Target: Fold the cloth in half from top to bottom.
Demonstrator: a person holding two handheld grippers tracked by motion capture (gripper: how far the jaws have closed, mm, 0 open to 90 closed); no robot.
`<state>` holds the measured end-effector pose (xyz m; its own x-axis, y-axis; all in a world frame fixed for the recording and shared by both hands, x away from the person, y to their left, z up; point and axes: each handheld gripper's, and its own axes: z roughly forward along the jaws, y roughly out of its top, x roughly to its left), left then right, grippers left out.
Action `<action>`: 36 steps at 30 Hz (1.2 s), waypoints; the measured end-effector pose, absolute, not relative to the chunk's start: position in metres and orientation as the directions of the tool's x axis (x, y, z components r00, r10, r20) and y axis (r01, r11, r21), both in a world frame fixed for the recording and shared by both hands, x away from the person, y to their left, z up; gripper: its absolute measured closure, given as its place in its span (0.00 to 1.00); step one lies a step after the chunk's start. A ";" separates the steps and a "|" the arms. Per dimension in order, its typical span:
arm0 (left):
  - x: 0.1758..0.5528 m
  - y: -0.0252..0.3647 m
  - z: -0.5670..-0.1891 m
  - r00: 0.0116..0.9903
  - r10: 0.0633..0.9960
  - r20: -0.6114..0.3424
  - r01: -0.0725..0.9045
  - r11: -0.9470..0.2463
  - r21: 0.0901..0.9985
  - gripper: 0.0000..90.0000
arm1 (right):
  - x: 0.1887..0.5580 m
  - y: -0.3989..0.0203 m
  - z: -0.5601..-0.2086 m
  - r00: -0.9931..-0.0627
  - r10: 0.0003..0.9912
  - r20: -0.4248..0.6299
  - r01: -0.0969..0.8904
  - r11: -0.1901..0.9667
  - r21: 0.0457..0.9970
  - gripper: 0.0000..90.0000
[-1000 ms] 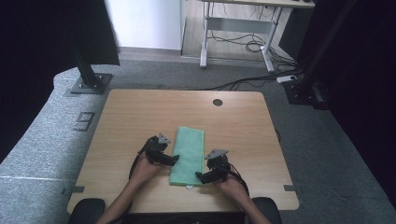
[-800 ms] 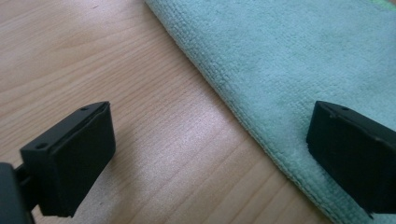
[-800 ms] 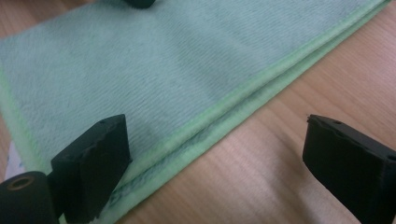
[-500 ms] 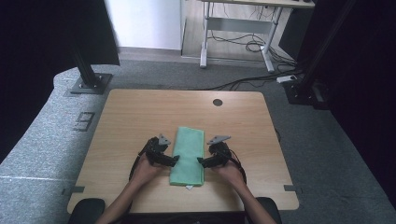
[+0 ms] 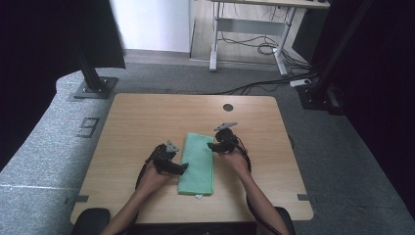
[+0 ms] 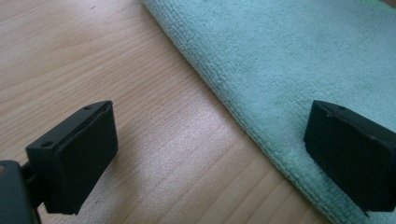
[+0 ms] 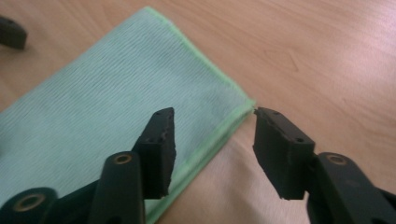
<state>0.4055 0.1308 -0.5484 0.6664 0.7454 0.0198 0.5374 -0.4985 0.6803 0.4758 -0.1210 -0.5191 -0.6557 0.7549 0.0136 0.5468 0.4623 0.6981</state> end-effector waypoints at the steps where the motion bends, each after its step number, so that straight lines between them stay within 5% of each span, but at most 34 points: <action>1: 0.405 0.131 -0.548 0.666 0.746 0.020 0.537 -0.498 0.680 0.04 | 0.480 -0.120 -0.520 -0.656 0.755 0.009 0.545 0.465 0.697 0.56; 15: 0.406 0.131 -0.549 0.666 0.746 0.004 0.546 -0.491 0.679 0.04 | 0.514 -0.112 -0.535 -0.675 0.738 -0.004 0.557 0.513 0.653 0.58; 23: 0.411 0.132 -0.540 0.648 0.762 0.002 0.541 -0.462 0.702 0.04 | 0.514 -0.114 -0.536 -0.697 0.713 0.083 0.577 0.488 0.655 0.88; 36: 0.415 0.132 -0.549 0.629 0.777 -0.017 0.584 -0.458 0.670 0.04 | 0.505 -0.108 -0.518 -0.715 0.699 0.003 0.526 0.535 0.660 0.92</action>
